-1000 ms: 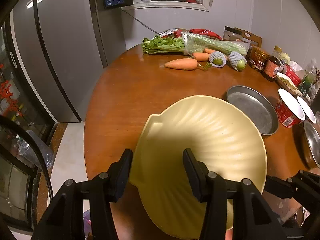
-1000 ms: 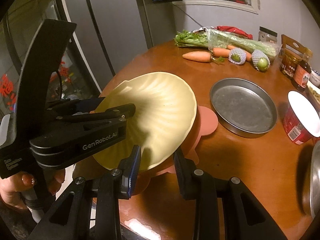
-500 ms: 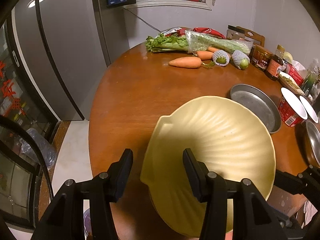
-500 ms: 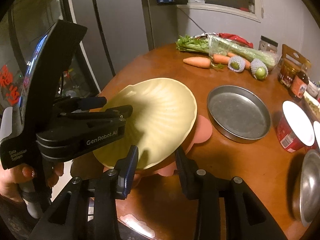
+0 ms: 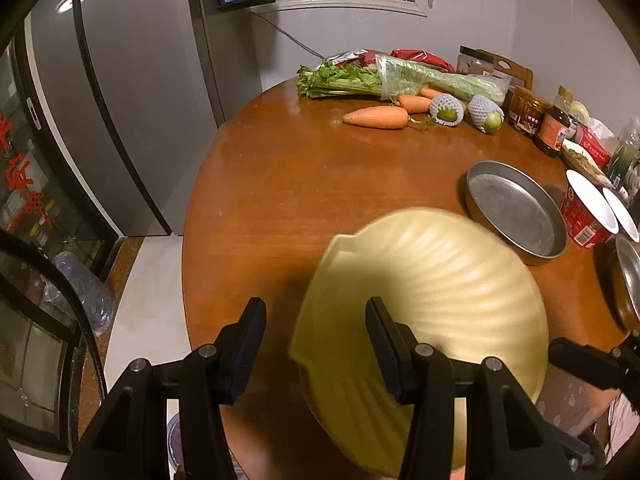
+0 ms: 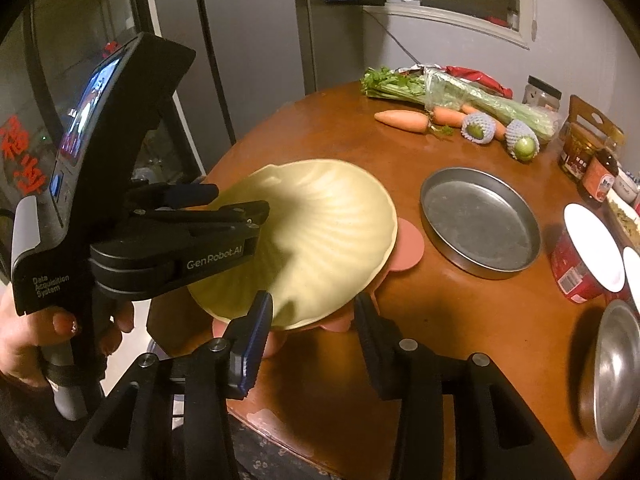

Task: Organize plates and bowls
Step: 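Lower the shell plate onto the pink bowl and open the left tool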

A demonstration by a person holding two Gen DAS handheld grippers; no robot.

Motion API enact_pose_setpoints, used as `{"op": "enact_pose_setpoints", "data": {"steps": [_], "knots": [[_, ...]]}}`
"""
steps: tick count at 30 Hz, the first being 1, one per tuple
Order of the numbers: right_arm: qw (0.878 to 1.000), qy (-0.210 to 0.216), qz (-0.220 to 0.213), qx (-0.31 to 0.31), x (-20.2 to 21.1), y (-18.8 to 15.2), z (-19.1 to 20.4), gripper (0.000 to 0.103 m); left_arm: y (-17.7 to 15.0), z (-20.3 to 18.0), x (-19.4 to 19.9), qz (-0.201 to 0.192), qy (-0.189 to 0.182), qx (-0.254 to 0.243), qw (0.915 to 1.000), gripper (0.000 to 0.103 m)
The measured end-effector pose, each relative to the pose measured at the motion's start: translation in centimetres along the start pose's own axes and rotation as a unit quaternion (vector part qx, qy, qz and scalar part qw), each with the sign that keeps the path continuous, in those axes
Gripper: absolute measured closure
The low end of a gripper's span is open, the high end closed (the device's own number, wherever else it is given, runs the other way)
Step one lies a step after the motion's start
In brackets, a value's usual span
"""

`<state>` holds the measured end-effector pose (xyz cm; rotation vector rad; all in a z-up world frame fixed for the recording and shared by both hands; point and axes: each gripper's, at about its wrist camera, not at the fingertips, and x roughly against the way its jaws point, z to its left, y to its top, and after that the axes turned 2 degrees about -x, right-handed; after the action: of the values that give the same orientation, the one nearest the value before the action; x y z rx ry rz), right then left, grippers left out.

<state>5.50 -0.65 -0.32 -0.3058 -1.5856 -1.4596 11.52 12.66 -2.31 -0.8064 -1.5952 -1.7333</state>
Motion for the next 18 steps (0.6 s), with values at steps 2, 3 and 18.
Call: {"op": "enact_pose_setpoints", "data": {"steps": [2, 3, 18], "knots": [[1.000, -0.002, -0.001, 0.000, 0.2, -0.1, 0.0, 0.055, -0.1, 0.0, -0.1, 0.002, 0.002, -0.002, 1.0000, 0.051], [1.000, -0.003, -0.004, 0.000, 0.3, -0.1, -0.1, 0.055, -0.1, 0.0, -0.1, 0.003, 0.002, -0.002, 1.0000, 0.051], [1.000, -0.007, -0.019, -0.016, 1.3, -0.1, -0.7, 0.053, -0.4, -0.7, 2.4, -0.020, -0.001, -0.002, 0.9998, 0.051]]}}
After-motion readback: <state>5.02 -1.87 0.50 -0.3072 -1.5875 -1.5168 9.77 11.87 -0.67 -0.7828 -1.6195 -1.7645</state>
